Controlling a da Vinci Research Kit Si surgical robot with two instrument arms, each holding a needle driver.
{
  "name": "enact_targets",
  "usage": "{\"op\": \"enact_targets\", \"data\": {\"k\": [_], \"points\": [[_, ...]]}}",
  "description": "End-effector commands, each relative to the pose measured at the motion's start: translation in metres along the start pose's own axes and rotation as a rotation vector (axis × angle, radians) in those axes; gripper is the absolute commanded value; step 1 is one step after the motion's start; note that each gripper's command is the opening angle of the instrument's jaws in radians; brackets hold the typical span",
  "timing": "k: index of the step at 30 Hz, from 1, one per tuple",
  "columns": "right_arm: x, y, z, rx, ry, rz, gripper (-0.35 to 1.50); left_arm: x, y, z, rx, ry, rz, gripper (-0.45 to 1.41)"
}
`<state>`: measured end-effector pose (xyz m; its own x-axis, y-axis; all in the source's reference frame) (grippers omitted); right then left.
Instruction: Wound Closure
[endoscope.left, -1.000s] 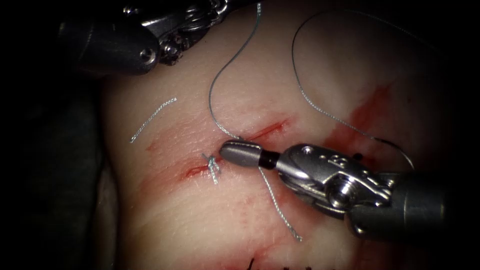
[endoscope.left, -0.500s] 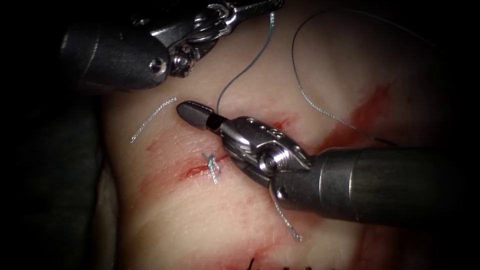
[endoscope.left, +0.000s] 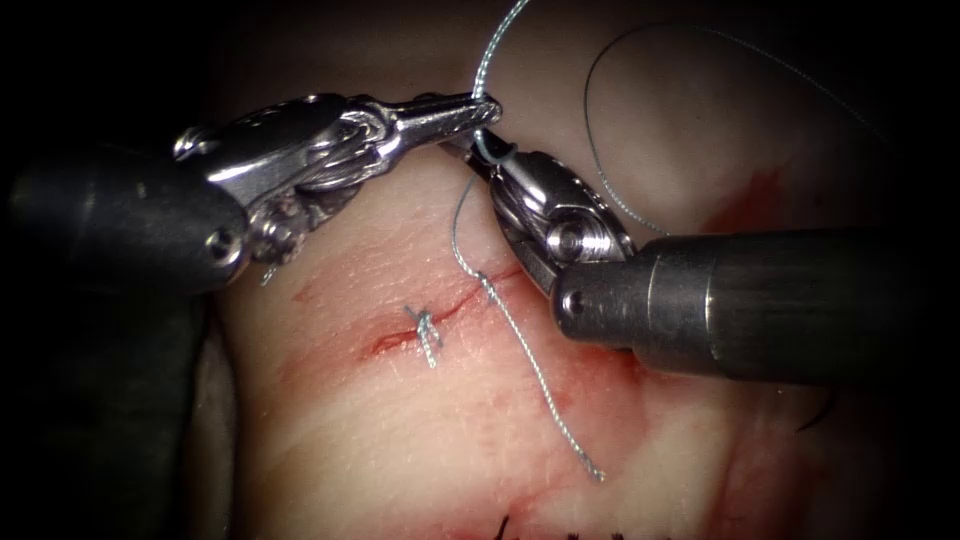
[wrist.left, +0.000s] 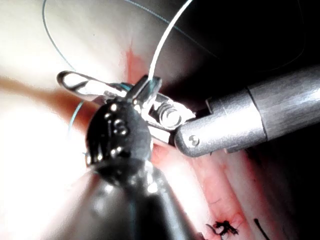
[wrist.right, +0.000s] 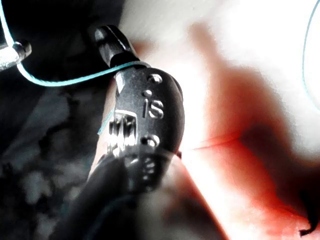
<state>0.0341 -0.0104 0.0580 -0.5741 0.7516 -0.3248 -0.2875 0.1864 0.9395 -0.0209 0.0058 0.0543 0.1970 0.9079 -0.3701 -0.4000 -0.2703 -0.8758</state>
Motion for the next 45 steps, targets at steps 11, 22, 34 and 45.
{"op": "enact_targets", "data": {"k": [11, 22, 34, 45], "points": [[-0.0005, -0.0013, -0.0007, 0.178, 0.056, 0.044, -0.35, -0.0022, -0.0046, -0.0018, 0.236, -0.085, 0.044, -0.45], [-0.0008, -0.0020, -0.0012, 0.318, 0.043, 0.104, -0.35, -0.0058, -0.0097, -0.0018, 0.327, -0.216, 0.052, -0.45], [-0.0019, -0.0020, 0.0005, 0.430, -0.013, 0.101, -0.35, -0.0087, -0.0096, 0.0011, 0.291, -0.265, -0.041, -0.45], [-0.0021, -0.0022, -0.0006, 0.549, -0.283, 0.117, -0.35, -0.0084, -0.0095, 0.0022, 0.278, -0.280, -0.043, -0.45]]}}
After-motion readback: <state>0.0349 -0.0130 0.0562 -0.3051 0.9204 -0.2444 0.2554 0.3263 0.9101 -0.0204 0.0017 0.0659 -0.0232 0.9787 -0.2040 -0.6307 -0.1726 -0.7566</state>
